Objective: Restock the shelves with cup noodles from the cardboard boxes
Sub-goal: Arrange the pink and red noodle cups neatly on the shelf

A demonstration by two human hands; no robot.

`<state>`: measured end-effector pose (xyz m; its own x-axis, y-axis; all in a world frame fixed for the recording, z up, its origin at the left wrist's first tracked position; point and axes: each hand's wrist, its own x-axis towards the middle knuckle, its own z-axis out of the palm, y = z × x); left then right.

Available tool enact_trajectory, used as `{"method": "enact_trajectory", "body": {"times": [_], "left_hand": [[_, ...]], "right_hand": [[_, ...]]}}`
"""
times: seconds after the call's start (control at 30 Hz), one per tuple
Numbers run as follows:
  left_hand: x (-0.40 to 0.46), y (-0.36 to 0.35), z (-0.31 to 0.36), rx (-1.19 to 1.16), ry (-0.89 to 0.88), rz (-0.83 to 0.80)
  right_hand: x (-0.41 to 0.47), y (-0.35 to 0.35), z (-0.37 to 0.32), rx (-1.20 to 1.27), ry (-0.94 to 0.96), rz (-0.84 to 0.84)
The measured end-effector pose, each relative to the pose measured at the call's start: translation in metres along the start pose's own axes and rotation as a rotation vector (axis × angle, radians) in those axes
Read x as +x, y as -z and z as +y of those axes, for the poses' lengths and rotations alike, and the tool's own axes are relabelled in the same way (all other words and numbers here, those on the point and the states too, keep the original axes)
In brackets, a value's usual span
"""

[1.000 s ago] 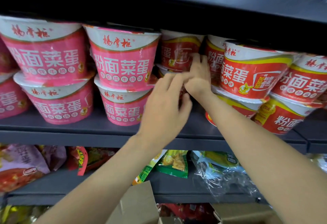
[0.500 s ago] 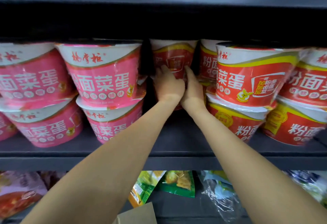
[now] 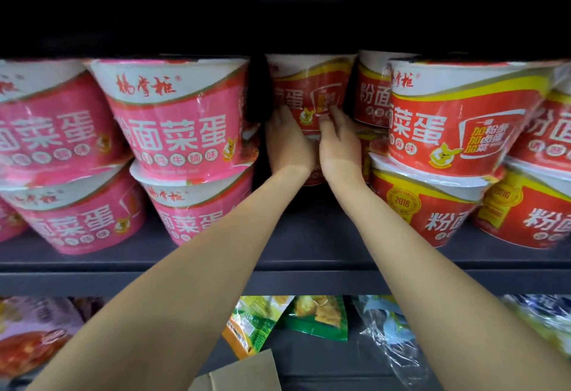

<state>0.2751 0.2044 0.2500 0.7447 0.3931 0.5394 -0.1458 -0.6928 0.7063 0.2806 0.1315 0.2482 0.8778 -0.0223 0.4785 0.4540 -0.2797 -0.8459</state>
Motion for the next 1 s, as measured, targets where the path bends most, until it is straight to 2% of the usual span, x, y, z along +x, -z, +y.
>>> {"method": "enact_trajectory", "body": {"times": [0.1, 0.23, 0.27, 0.37, 0.43, 0.53, 0.63, 0.73, 0.8, 0.9, 1.0], "left_hand": [[-0.023, -0.004, -0.011, 0.22, -0.173, 0.009], [-0.043, -0.012, -0.023, 0.379, -0.391, 0.134], [-0.043, -0.011, -0.023, 0.373, -0.37, 0.134], [-0.027, -0.007, -0.018, 0.31, -0.134, 0.054], [-0.012, -0.007, -0.015, 0.314, -0.077, 0.044], [-0.014, -0.007, -0.012, 0.328, -0.135, 0.018], [-0.038, -0.003, -0.019, 0.373, -0.281, 0.025], [-0.049, -0.003, -0.033, 0.313, -0.369, 0.108], [-0.047, 0.002, -0.032, 0.225, -0.347, 0.11], [-0.041, 0.008, -0.024, 0.174, -0.268, 0.059], [-0.038, 0.008, -0.023, 0.246, -0.281, 0.051]], "right_hand": [[-0.002, -0.001, -0.01, 0.154, -0.064, 0.01], [0.002, 0.002, -0.017, 0.064, -0.058, 0.066], [0.003, 0.003, -0.015, 0.029, -0.051, 0.097], [0.003, 0.004, -0.007, -0.042, -0.016, 0.135], [0.003, 0.003, -0.005, -0.045, 0.007, 0.115], [0.004, 0.001, -0.005, 0.031, -0.011, 0.043], [0.009, 0.002, -0.003, 0.066, -0.018, -0.053], [0.01, 0.005, 0.001, -0.228, -0.044, -0.112], [-0.006, 0.007, 0.004, -0.414, 0.065, -0.012], [-0.028, 0.007, 0.015, -0.453, 0.316, 0.116], [-0.025, 0.006, 0.017, -0.518, 0.291, 0.003]]}}
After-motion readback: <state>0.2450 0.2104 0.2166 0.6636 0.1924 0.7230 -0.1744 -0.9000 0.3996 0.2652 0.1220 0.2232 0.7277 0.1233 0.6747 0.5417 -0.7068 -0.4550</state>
